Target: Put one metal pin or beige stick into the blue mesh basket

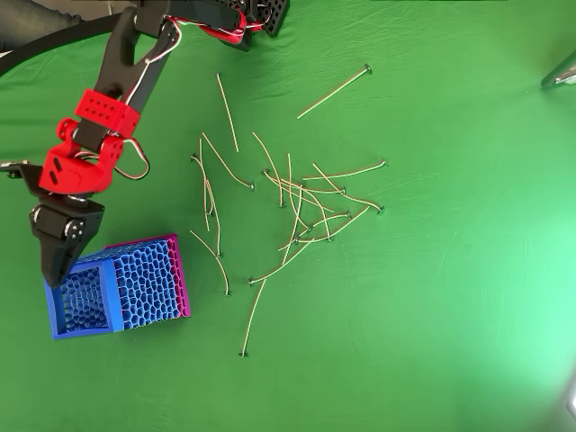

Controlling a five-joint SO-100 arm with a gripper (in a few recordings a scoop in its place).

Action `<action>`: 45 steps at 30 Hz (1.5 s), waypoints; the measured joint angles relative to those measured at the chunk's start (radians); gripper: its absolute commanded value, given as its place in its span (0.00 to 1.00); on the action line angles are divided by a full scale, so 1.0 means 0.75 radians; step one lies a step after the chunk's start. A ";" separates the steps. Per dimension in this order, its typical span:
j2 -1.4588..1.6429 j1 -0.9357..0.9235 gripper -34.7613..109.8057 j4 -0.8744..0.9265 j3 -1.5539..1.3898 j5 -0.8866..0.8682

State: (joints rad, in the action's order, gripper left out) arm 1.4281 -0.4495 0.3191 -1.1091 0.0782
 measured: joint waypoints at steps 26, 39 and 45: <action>1.397 0.376 0.24 0.472 -1.190 -0.016; 2.000 0.434 0.24 0.679 -1.694 0.002; 2.252 0.483 0.24 0.785 -1.880 0.014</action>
State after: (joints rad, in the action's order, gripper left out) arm 3.1170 -0.0874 0.9081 -2.5188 0.0890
